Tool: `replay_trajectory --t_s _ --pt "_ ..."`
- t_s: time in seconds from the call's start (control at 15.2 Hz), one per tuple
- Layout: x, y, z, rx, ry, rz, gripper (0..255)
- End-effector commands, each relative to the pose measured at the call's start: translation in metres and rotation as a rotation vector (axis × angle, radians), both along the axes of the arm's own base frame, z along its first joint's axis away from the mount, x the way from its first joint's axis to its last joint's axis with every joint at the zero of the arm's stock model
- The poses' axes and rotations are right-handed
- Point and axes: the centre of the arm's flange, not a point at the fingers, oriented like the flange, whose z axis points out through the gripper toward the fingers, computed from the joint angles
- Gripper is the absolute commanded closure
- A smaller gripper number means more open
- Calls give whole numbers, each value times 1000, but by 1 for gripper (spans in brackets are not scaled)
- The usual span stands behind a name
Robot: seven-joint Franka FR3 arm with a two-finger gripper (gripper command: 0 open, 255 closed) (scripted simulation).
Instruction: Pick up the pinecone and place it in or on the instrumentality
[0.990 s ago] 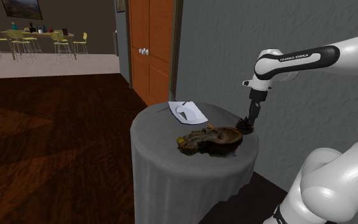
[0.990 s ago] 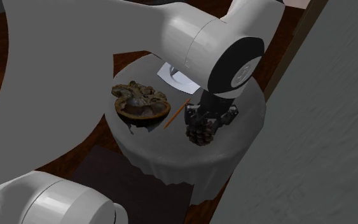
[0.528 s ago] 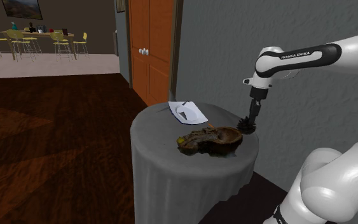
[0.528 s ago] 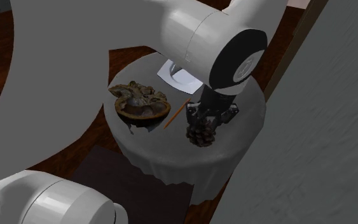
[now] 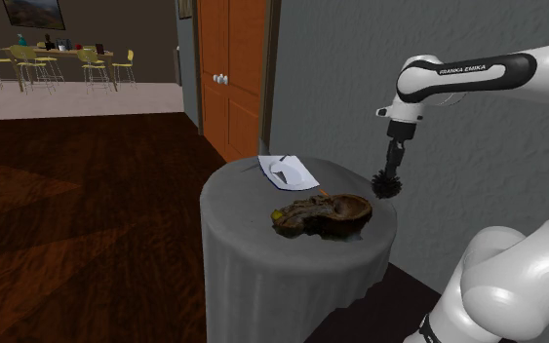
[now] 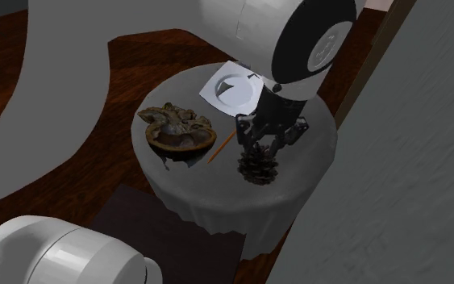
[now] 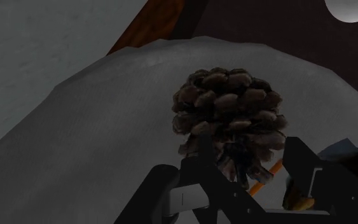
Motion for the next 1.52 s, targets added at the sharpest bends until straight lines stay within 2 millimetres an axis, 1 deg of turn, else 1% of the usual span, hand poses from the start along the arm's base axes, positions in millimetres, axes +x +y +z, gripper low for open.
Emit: replay_trajectory --t_s 0.0,1.32,1.45 --pt "1 -1 11 0 0 0 255" --pt "1 -1 117 0 0 0 255" --pt "6 25 120 0 0 0 255"
